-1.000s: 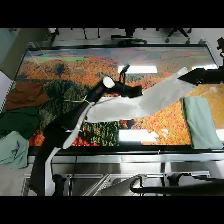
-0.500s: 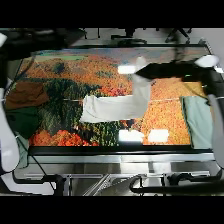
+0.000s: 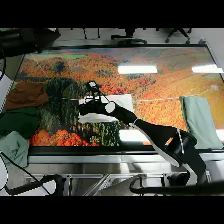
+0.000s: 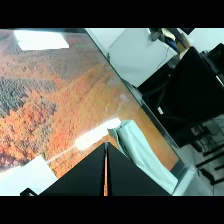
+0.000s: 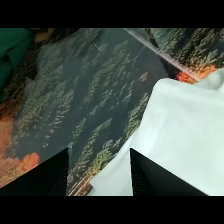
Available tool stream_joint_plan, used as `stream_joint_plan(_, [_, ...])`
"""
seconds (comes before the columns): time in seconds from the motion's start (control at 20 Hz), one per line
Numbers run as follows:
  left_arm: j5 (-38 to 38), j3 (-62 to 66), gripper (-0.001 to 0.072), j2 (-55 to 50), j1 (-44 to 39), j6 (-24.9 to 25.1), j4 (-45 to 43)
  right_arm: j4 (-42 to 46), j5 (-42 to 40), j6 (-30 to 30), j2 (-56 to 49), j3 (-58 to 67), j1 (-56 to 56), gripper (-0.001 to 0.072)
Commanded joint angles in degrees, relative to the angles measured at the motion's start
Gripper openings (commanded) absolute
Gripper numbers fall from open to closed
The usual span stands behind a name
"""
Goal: Fold the shirts.
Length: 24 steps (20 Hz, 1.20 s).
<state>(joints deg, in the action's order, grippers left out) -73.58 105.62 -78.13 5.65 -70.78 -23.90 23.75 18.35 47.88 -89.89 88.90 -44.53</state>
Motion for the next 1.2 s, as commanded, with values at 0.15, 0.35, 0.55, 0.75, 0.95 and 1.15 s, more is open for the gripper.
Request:
stream_joint_plan(0.15, [-2.5, -0.9, 0.0011, 0.6, 0.2, 2.9, 0.0, 6.2, 17.4, 8.9, 11.4, 0.0, 12.5, 0.0425])
stream_joint_plan(0.35, [-2.6, -0.9, 0.0011, 0.6, 0.2, 2.9, 0.0, 28.5, 37.8, 34.3, 15.5, 0.0, 28.4, 0.0645])
stream_joint_plan(0.55, [-2.6, -0.9, 0.0011, 0.6, 0.2, 2.9, 0.0, 35.2, 49.0, 36.8, 12.0, -2.4, 35.7, 0.0645])
stream_joint_plan(0.75, [-2.9, -1.0, 0.0011, 0.6, 0.2, 2.8, -0.1, 33.1, 48.7, 34.8, 4.9, -3.2, 34.7, 0.0639])
stream_joint_plan(0.95, [-4.5, -1.0, 0.0011, 0.6, 0.2, 2.8, -0.1, 26.7, 47.6, 30.3, -0.3, -3.2, 34.6, 0.0638])
stream_joint_plan(1.15, [-6.6, -1.0, 0.0011, 0.6, 0.2, 2.8, -0.1, 10.4, 47.8, 18.5, -1.6, -3.1, 34.6, 0.0238])
